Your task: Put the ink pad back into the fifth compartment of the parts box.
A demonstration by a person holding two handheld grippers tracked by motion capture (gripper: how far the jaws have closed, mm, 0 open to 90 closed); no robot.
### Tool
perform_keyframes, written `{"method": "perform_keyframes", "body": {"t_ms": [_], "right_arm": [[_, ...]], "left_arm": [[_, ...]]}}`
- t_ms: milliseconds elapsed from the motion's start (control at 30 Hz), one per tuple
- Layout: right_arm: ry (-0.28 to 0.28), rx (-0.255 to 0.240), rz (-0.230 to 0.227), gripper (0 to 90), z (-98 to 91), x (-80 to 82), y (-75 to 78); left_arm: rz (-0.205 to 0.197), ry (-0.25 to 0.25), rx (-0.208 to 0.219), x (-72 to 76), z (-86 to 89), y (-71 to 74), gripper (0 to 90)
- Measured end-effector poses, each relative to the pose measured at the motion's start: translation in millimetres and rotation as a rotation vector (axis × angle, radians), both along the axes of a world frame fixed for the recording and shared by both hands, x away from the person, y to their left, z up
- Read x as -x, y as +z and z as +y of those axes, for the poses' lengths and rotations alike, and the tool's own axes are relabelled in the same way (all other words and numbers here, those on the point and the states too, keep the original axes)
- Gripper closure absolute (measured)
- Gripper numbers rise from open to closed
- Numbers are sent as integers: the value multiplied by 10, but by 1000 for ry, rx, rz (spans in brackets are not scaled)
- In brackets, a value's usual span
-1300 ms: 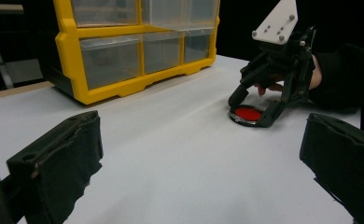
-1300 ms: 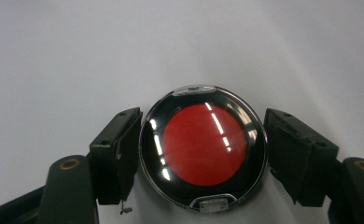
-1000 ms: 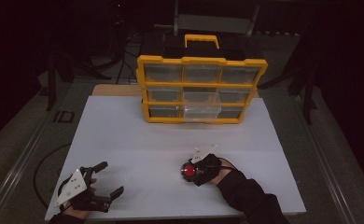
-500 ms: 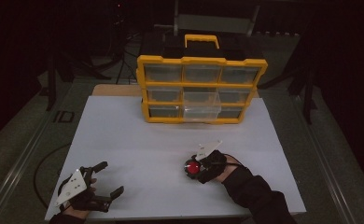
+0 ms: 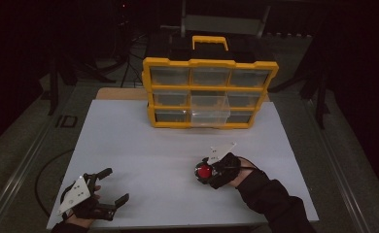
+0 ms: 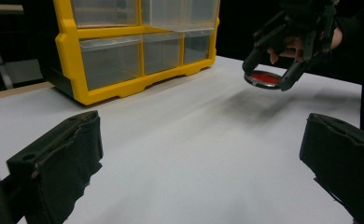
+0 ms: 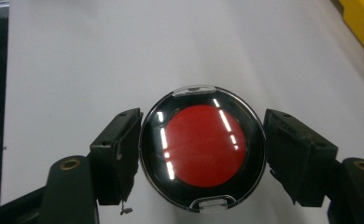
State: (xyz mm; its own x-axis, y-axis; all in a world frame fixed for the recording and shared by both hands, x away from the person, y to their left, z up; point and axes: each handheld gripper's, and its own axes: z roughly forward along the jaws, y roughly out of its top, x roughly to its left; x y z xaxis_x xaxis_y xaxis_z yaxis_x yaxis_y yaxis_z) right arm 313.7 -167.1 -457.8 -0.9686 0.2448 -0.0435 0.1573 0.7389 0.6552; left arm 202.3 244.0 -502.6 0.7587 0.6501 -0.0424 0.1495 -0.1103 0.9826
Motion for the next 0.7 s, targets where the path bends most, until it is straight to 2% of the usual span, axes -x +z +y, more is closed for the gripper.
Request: {"method": "perform_keyframes", "body": {"t_ms": [700], "right_arm": [[-4, -3, -48, 301, -96, 10, 367]], "left_arm": [[-5, 2, 2, 6, -6, 11, 3]]}}
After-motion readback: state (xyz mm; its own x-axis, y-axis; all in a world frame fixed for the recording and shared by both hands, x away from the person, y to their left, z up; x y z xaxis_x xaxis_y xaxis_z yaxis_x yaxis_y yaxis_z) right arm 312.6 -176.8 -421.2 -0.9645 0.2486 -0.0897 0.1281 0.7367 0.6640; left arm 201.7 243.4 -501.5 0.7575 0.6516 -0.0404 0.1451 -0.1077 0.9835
